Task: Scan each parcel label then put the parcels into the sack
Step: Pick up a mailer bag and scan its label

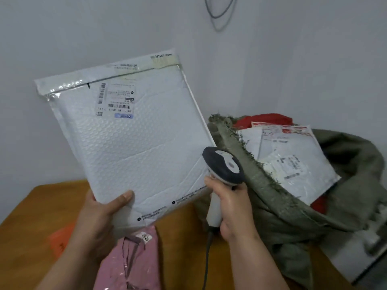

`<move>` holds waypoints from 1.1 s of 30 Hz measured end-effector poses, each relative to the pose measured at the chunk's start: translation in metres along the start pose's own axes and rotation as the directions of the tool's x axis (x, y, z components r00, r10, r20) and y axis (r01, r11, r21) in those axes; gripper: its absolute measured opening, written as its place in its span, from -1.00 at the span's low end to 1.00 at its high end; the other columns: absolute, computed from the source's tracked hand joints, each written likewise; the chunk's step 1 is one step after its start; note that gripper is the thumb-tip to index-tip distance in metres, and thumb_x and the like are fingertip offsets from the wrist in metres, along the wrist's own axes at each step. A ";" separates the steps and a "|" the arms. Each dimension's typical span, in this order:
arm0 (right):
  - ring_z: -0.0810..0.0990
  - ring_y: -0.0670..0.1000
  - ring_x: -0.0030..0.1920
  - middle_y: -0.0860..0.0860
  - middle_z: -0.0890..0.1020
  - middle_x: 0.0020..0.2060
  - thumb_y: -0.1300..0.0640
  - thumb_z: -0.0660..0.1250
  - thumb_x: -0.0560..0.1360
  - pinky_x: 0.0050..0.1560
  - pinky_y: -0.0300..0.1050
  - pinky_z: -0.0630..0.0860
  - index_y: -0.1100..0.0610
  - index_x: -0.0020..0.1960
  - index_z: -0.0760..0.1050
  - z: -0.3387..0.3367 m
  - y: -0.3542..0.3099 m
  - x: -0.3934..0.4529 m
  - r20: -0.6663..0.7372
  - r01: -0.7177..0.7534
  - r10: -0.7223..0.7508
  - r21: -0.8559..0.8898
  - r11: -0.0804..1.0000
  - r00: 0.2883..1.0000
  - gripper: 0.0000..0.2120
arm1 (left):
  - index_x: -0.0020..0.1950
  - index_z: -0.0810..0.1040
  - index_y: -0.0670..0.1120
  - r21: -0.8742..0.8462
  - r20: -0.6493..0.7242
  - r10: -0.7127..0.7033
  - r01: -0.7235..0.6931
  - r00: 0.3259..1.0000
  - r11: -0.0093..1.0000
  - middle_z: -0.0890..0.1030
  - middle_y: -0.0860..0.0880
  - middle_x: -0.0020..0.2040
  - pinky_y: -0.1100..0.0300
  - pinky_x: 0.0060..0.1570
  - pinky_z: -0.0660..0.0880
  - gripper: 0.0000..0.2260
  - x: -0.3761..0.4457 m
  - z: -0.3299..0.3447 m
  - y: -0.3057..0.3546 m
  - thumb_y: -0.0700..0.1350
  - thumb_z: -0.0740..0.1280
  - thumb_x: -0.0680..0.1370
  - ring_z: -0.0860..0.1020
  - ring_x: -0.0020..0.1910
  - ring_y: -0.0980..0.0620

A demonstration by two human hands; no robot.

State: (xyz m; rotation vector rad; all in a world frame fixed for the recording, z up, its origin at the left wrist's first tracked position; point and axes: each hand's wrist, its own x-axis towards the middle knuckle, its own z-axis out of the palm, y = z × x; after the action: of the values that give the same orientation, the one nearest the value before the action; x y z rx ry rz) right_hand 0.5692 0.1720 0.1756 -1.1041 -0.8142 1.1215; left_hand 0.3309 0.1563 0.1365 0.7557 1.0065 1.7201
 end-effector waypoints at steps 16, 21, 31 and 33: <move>0.66 0.10 0.05 0.07 0.70 0.04 0.18 0.57 0.39 0.13 0.11 0.58 0.14 0.21 0.61 -0.235 -0.121 0.120 -0.206 0.137 -0.134 -0.003 0.991 0.969 -0.59 | 0.60 -0.05 0.23 0.459 0.180 0.239 -0.297 0.954 0.838 0.40 0.06 0.49 -0.16 0.35 0.42 -0.08 0.008 0.321 -0.039 -0.12 0.51 0.48 0.47 0.37 -0.04; 0.64 0.17 0.08 0.12 0.68 0.06 0.06 0.57 0.40 0.24 0.22 0.56 0.17 0.22 0.59 -0.287 -0.117 0.148 -0.146 -0.072 0.056 -0.105 0.992 0.988 -0.56 | 0.62 0.06 0.16 0.880 0.311 -0.023 -0.278 0.950 0.385 -0.06 -0.02 0.64 0.00 0.45 0.21 -0.15 0.016 0.366 -0.074 0.09 0.49 0.47 0.11 0.57 -0.14; 0.68 0.14 -0.03 0.07 0.72 -0.10 0.03 0.58 0.37 0.12 0.18 0.62 0.08 0.04 0.65 -0.303 -0.134 0.180 -0.117 -0.058 0.028 -0.264 0.963 0.993 -0.71 | 0.55 -0.25 0.27 0.798 0.491 -0.345 -0.572 0.800 -0.191 -0.29 0.08 0.61 -0.44 0.44 -0.09 0.02 0.025 0.412 -0.145 0.56 0.26 0.30 -0.25 0.59 -0.17; 0.69 0.17 -0.03 0.09 0.72 -0.11 0.07 0.59 0.37 0.11 0.20 0.63 0.06 -0.02 0.64 -0.311 -0.145 0.187 -0.153 -0.022 -0.021 -0.275 0.961 0.988 -0.76 | 0.54 -0.30 0.25 0.792 0.505 -0.324 -0.578 0.800 -0.194 -0.29 0.06 0.61 -0.42 0.44 -0.10 0.05 0.030 0.416 -0.153 0.54 0.28 0.30 -0.25 0.59 -0.18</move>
State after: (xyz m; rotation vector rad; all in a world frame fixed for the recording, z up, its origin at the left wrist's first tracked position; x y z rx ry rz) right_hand 0.9461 0.2626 0.2229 -1.4056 -0.8645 0.9272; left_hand 0.7346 0.3310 0.1962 2.3955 1.7802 0.1328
